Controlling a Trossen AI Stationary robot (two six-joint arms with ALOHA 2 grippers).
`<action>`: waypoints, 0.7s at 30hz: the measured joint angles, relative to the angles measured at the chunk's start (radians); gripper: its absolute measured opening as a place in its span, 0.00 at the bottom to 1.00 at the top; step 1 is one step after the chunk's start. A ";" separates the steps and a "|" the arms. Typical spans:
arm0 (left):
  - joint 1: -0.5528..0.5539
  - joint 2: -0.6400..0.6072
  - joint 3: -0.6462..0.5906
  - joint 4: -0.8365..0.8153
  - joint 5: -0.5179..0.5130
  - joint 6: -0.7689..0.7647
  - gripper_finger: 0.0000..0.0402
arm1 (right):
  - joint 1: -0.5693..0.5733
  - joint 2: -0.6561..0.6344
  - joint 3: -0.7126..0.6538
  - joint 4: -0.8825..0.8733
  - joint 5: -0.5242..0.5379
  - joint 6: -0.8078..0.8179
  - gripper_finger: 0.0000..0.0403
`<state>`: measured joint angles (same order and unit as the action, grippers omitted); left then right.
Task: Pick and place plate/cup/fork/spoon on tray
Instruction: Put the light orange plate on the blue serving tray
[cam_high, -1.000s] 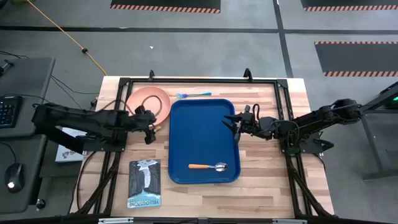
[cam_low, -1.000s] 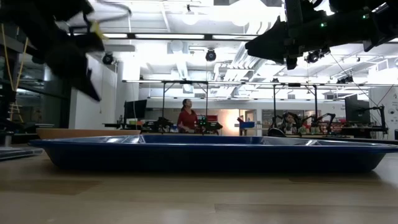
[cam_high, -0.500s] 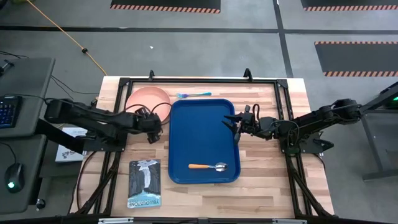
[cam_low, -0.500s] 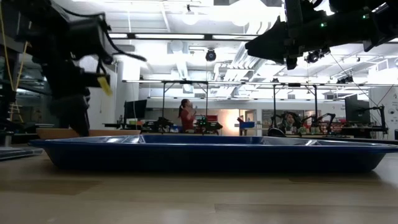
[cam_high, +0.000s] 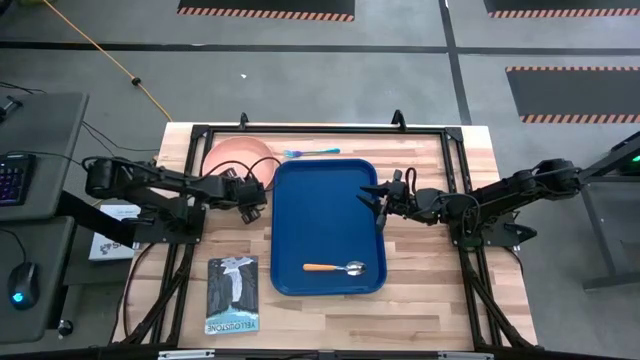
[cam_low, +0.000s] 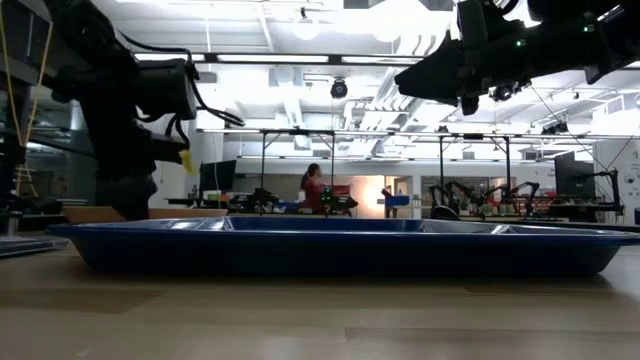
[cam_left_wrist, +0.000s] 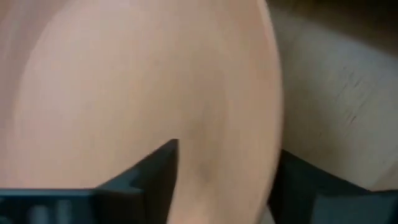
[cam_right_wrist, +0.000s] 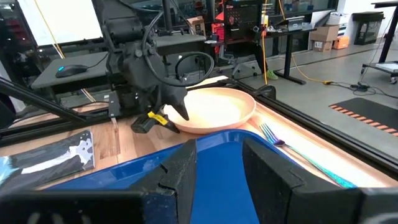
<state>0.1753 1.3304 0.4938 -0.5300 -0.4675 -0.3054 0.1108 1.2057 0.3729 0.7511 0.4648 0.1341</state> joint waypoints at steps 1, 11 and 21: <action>0.000 -0.002 0.006 -0.013 0.002 0.000 0.42 | 0.000 0.000 0.000 0.000 0.000 0.000 0.30; -0.056 -0.084 0.187 -0.250 -0.101 -0.007 0.04 | 0.000 0.000 0.000 -0.005 0.000 0.001 0.30; -0.112 -0.159 0.265 -0.284 -0.125 0.018 0.04 | 0.000 0.000 0.000 -0.007 -0.006 0.035 0.30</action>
<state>0.0629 1.1713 0.7589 -0.8137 -0.5923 -0.2874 0.1108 1.2057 0.3733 0.7436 0.4591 0.1693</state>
